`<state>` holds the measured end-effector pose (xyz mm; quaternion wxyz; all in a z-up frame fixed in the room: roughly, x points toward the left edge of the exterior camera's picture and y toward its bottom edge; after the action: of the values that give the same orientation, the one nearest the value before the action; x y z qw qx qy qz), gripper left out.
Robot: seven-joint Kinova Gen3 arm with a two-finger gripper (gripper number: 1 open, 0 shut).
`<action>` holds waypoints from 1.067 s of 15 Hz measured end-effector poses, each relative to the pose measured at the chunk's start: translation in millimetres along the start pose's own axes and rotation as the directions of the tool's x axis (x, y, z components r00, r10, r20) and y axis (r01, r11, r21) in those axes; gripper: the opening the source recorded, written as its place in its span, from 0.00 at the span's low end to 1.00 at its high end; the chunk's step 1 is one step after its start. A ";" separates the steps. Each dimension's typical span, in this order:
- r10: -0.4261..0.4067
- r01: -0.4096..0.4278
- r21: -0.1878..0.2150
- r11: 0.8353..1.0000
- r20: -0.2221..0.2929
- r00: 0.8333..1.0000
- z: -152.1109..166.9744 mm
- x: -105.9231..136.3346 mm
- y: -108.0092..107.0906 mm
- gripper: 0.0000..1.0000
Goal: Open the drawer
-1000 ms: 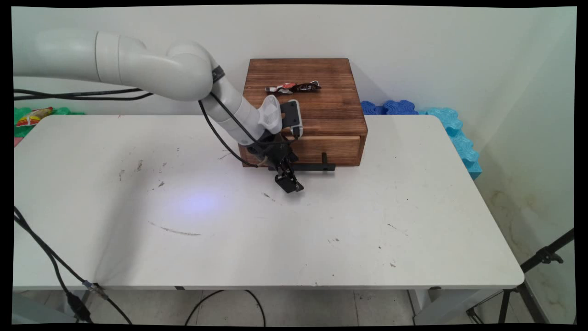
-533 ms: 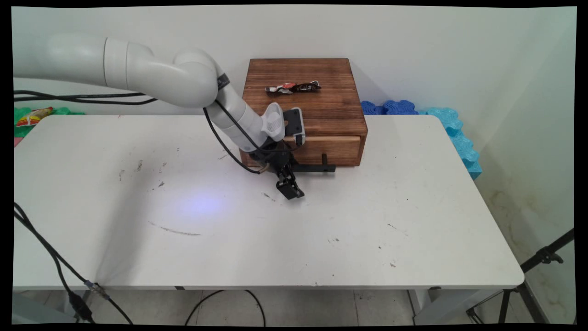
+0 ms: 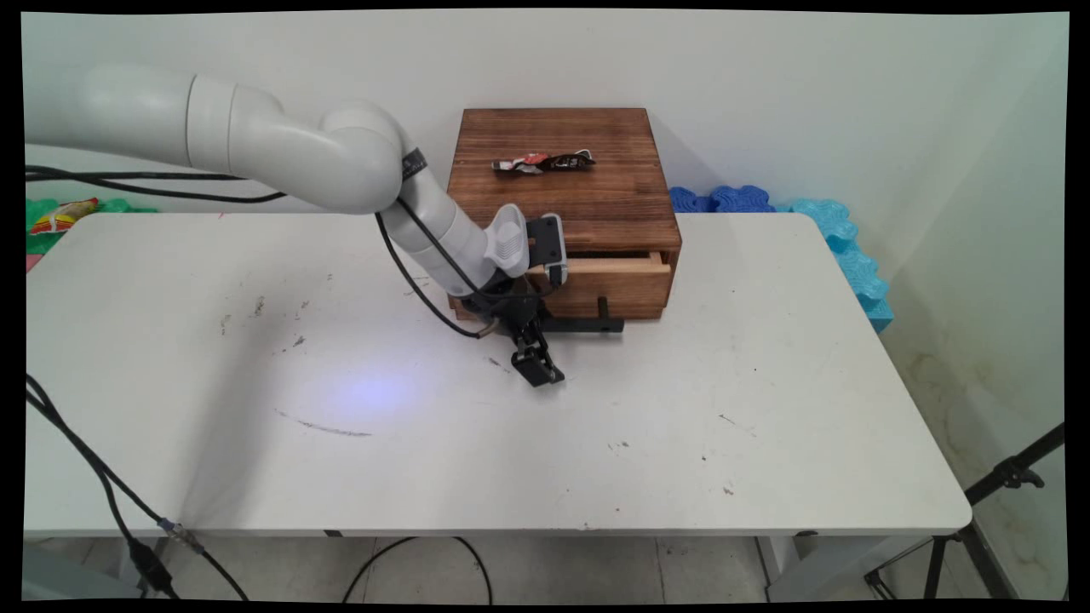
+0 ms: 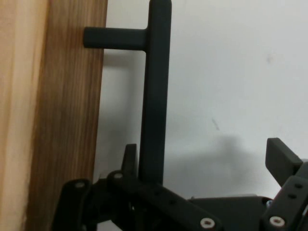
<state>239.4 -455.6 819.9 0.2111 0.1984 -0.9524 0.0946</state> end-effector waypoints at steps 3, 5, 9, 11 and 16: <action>0.001 -0.001 -0.011 1.000 0.002 1.000 -2.4 0.0 11.7 1.00; 0.000 0.000 -0.018 1.000 0.003 1.000 -4.7 0.0 19.6 1.00; 0.000 0.000 -0.033 0.999 0.004 1.000 -10.6 0.4 36.8 1.00; 0.000 0.000 -0.041 0.999 0.004 1.000 -13.7 0.7 45.5 1.00; 0.001 -0.001 -0.063 0.998 0.008 1.000 -21.3 -0.6 68.0 1.00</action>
<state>219.3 -388.4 832.0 0.2135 0.1916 -0.9559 0.0637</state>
